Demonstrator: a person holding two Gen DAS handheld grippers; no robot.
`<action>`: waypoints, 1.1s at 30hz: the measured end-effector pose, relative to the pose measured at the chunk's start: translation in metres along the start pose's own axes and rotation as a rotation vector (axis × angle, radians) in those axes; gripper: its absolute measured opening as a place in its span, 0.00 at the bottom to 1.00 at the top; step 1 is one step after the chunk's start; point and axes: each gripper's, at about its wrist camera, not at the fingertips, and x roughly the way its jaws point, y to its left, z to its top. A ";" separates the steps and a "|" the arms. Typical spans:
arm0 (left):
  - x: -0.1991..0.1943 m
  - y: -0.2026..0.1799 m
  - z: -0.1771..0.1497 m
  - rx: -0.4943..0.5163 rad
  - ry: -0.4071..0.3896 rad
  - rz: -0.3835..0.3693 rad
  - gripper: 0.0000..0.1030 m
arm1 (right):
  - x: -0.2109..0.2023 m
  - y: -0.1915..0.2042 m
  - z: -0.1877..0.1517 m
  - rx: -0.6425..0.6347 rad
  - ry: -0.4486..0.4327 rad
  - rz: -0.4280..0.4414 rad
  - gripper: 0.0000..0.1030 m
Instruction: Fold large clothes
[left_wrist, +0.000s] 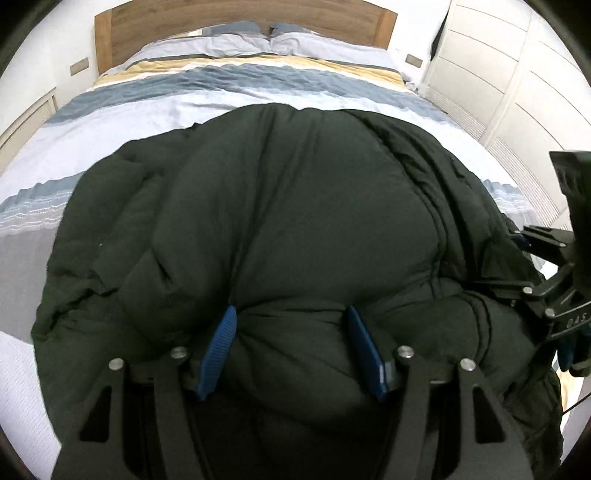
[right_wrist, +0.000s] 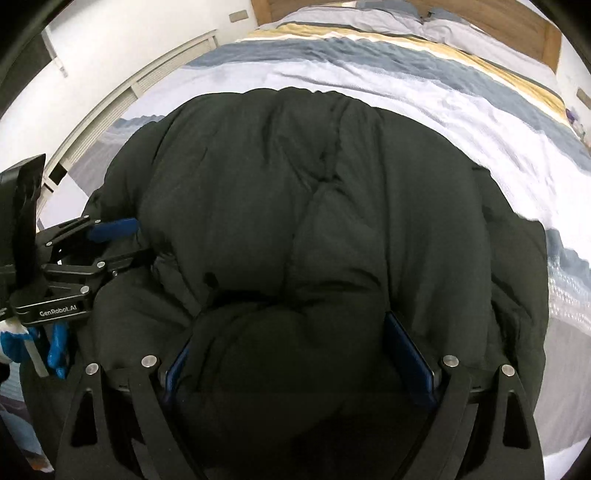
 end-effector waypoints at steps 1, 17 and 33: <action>-0.003 0.000 -0.001 -0.002 -0.007 -0.001 0.62 | -0.004 0.001 -0.002 0.007 -0.001 -0.006 0.87; -0.076 0.006 -0.022 0.023 -0.014 0.020 0.62 | -0.034 0.018 -0.039 0.181 0.052 -0.090 0.87; -0.174 0.048 -0.037 -0.012 -0.073 0.122 0.63 | -0.125 0.077 -0.090 0.365 0.050 -0.258 0.87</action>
